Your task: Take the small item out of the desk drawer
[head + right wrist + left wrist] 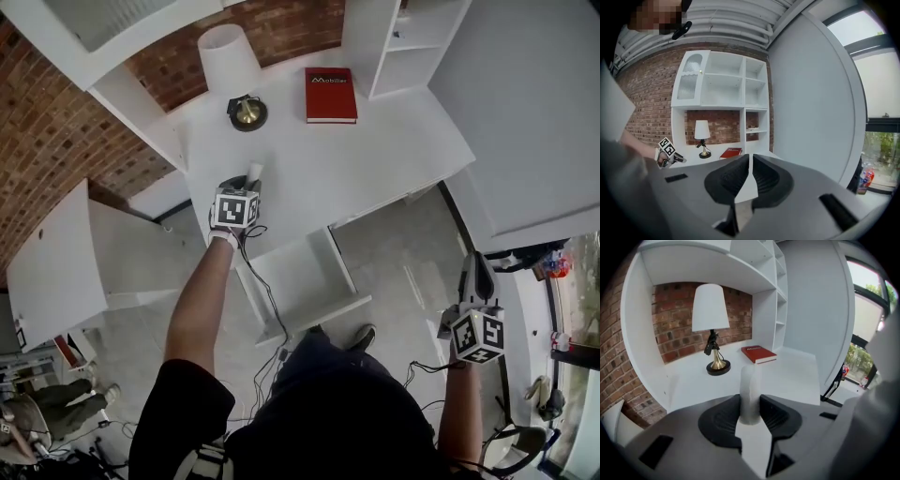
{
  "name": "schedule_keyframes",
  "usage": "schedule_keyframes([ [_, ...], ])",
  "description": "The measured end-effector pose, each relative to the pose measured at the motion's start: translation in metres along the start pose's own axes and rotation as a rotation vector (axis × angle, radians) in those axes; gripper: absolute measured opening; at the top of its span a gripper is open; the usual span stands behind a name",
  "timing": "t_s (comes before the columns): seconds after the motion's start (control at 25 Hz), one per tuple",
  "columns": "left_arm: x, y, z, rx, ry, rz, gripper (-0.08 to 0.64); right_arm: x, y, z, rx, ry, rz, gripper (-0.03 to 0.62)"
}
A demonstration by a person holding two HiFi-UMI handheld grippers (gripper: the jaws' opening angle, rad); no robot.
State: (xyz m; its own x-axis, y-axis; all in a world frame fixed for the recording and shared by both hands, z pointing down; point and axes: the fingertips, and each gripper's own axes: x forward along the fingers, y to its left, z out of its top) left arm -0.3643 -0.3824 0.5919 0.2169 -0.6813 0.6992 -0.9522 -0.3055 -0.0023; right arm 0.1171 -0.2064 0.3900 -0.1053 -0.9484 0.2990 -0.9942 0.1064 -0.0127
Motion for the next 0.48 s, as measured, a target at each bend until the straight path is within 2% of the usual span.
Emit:
schedule_keyframes([
  [0.28, 0.062, 0.024, -0.046, 0.082, 0.224, -0.008, 0.126, 0.003, 0.004, -0.007, -0.035, 0.045, -0.052, 0.023],
  [0.48, 0.081, 0.017, -0.066, 0.154, 0.356, -0.041, 0.127, -0.002, -0.001, -0.012, -0.029, 0.060, -0.080, 0.023],
])
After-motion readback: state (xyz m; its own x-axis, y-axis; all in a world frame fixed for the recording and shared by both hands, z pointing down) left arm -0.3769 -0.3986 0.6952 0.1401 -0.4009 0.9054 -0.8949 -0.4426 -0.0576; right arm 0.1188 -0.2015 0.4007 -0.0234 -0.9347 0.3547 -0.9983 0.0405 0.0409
